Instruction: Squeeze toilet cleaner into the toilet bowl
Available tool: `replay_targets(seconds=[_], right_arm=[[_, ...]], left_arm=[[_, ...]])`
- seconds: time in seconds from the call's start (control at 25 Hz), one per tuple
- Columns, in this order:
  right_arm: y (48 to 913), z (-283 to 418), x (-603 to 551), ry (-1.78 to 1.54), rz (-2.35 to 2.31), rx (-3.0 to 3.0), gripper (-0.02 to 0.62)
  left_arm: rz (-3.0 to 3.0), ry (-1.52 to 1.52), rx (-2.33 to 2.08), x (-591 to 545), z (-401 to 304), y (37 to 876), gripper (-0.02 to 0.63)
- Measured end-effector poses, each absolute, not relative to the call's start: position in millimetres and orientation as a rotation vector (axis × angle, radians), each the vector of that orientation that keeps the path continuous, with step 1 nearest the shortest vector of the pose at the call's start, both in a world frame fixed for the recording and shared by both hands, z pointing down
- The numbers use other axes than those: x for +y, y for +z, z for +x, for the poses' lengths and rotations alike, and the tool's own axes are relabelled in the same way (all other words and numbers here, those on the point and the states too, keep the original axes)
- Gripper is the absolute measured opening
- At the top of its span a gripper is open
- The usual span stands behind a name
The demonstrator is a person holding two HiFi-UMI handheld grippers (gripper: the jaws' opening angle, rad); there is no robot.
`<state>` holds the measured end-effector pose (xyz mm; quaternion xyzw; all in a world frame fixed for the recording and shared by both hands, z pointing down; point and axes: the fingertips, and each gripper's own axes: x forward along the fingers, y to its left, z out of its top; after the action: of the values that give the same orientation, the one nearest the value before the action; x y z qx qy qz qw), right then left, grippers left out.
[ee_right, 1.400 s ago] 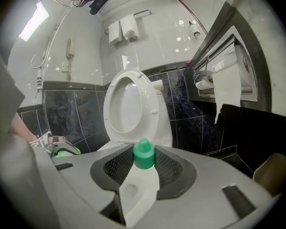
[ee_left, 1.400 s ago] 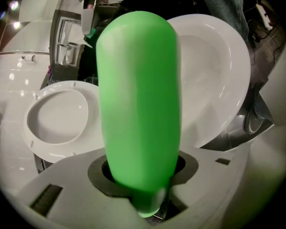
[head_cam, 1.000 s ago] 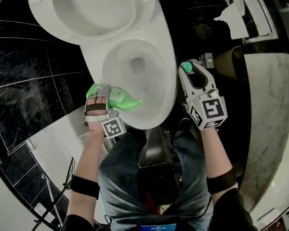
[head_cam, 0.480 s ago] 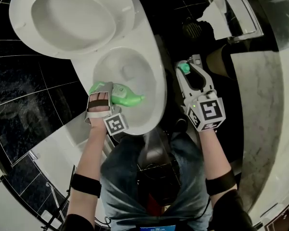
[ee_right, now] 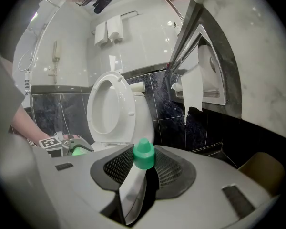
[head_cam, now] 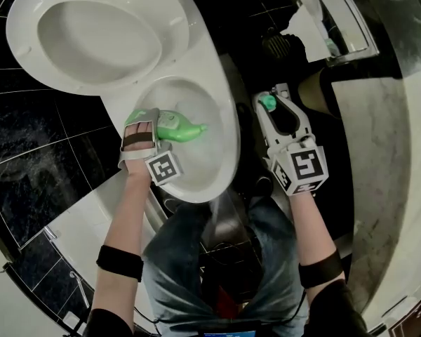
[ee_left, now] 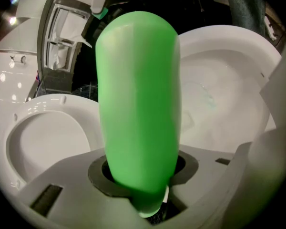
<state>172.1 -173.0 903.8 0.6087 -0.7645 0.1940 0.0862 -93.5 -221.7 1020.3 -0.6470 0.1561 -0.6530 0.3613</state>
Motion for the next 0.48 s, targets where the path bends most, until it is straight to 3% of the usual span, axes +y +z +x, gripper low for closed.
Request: replay_targets(seconds=[0.48], right_arm=[[909,170,-177,0.580,1.815,-2.276,0.140]], left_arm=[[-1.654,-1.720,0.462,-269,-84,1017,0.187]])
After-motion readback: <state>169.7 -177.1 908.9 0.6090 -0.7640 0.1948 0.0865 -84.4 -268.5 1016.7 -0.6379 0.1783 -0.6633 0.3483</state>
